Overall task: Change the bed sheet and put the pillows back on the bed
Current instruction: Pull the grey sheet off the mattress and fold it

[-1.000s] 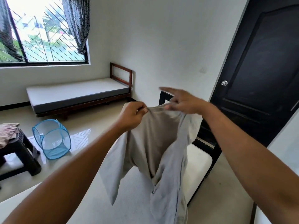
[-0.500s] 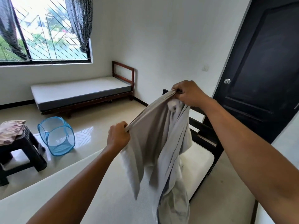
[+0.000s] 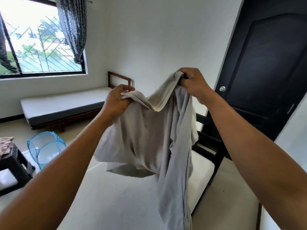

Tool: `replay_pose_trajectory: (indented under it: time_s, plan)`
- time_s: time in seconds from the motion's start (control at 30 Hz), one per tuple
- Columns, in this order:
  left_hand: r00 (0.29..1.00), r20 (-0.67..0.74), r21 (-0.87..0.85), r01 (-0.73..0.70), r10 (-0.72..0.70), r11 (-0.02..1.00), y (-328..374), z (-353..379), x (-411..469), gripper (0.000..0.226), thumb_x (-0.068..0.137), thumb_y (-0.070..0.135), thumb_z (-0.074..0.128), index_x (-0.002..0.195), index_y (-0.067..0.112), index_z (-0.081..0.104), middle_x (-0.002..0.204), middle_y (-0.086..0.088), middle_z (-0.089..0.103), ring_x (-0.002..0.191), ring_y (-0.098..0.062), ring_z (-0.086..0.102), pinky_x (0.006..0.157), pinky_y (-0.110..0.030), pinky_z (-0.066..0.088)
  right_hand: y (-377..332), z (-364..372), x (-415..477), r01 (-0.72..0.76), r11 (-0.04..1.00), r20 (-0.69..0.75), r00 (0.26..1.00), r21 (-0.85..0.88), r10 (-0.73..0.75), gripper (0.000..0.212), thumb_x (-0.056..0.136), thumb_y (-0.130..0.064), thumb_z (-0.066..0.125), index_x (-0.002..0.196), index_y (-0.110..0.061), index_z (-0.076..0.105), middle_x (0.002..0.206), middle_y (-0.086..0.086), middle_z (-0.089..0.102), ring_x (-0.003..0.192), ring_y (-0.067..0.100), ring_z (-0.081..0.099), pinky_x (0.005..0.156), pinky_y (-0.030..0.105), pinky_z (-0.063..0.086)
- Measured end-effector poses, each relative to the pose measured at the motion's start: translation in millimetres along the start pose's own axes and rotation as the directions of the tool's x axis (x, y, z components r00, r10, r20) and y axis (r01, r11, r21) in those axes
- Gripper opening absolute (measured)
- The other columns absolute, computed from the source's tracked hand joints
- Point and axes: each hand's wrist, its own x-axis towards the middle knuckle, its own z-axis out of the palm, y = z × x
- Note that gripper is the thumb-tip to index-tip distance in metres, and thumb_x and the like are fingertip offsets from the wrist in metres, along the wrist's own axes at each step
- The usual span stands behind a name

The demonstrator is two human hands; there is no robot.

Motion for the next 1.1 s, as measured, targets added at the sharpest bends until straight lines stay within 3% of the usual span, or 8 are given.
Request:
replay_pose_trajectory:
  time_s: [0.13,0.33,0.47,0.6,0.7,0.8,0.9,1.1]
  plan:
    - [0.912,0.408,0.253,-0.068,-0.043,0.965,12.2,43.3,-3.8,0.053,0.07,0.046,0.084,0.114,0.023,0.067,0.105,0.001,0.073,0.097,-0.013,0.069,0.085,-0.033,0.057,-35.3,-8.5,4.6,0.039,0.983,0.052,0.997,0.18,-0.049,0.018,0.087,0.003,0.055,0.087,-0.006,0.071,0.085,0.006,0.066,0.085,0.019,0.061,0.079,0.036,0.049]
    - [0.974,0.219,0.506,-0.061,-0.059,0.86,-13.2,44.0,-1.2,0.02,0.065,0.028,0.051,0.068,0.013,0.064,0.079,-0.017,0.071,0.083,-0.038,0.068,0.063,-0.033,0.044,4.4,-26.9,-34.0,-0.136,0.991,0.239,0.962,-0.012,0.135,0.026,0.092,-0.01,0.073,0.116,-0.01,0.065,0.104,-0.005,0.067,0.096,0.009,0.063,0.088,0.026,0.053]
    - [0.998,0.063,0.535,-0.011,-0.026,0.845,-16.9,15.0,7.6,0.024,0.064,0.026,0.055,0.078,0.013,0.071,0.085,-0.019,0.073,0.086,-0.041,0.068,0.068,-0.038,0.049,64.6,-3.1,-80.1,-0.155,0.792,0.469,0.733,-0.591,0.493,0.089,0.068,-0.062,0.087,0.138,-0.021,0.051,0.135,-0.004,0.059,0.121,0.02,0.058,0.107,0.041,0.048]
    - [0.995,-0.094,0.553,0.07,-0.021,0.83,-16.1,-15.6,9.0,0.018,0.072,0.008,0.066,0.088,0.009,0.074,0.092,-0.024,0.073,0.092,-0.044,0.068,0.075,-0.042,0.051,103.1,30.7,-115.4,0.046,0.572,0.519,0.483,-0.819,0.705,0.038,0.092,-0.045,0.073,0.121,-0.021,0.072,0.119,-0.004,0.067,0.108,0.02,0.06,0.09,0.032,0.048]
    - [0.988,-0.149,0.562,0.116,-0.037,0.819,-27.7,-51.4,0.7,0.02,0.069,0.016,0.062,0.085,0.007,0.071,0.092,-0.028,0.071,0.092,-0.048,0.066,0.075,-0.043,0.049,119.6,23.0,-108.0,0.066,0.484,0.433,0.563,-0.872,0.704,0.021,0.093,-0.041,0.071,0.082,-0.023,0.072,0.09,-0.006,0.065,0.094,0.022,0.061,0.083,0.032,0.05]
    - [0.987,-0.157,0.567,0.123,-0.04,0.814,-38.9,-87.4,-9.6,0.025,0.053,0.025,0.049,0.072,0.013,0.062,0.085,-0.029,0.07,0.086,-0.049,0.065,0.07,-0.042,0.046,123.5,4.1,-86.2,-0.126,0.378,0.172,0.73,-0.917,0.661,0.022,0.092,-0.043,0.064,0.089,-0.022,0.067,0.102,0.0,0.066,0.097,0.029,0.065,0.08,0.036,0.051]
    - [0.993,-0.118,0.527,0.087,-0.029,0.845,-42.2,-104.4,-14.5,0.013,0.053,0.024,0.052,0.064,0.018,0.053,0.075,-0.024,0.067,0.081,-0.044,0.067,0.064,-0.036,0.037,118.8,7.3,-72.4,-0.13,0.484,0.218,0.771,-0.866,0.598,0.036,0.091,-0.052,0.061,0.086,-0.017,0.068,0.105,0.004,0.071,0.091,0.028,0.064,0.083,0.04,0.055]
    - [0.995,0.065,0.422,-0.095,0.074,0.902,-20.0,-74.9,-1.4,0.004,0.067,0.004,0.066,0.069,0.007,0.063,0.065,-0.016,0.063,0.069,-0.033,0.065,0.06,-0.045,0.051,68.3,89.1,-79.3,-0.247,0.852,0.526,0.697,-0.462,0.487,0.099,0.059,-0.079,0.082,0.144,-0.043,0.049,0.126,-0.017,0.065,0.12,0.006,0.06,0.109,0.035,0.043]
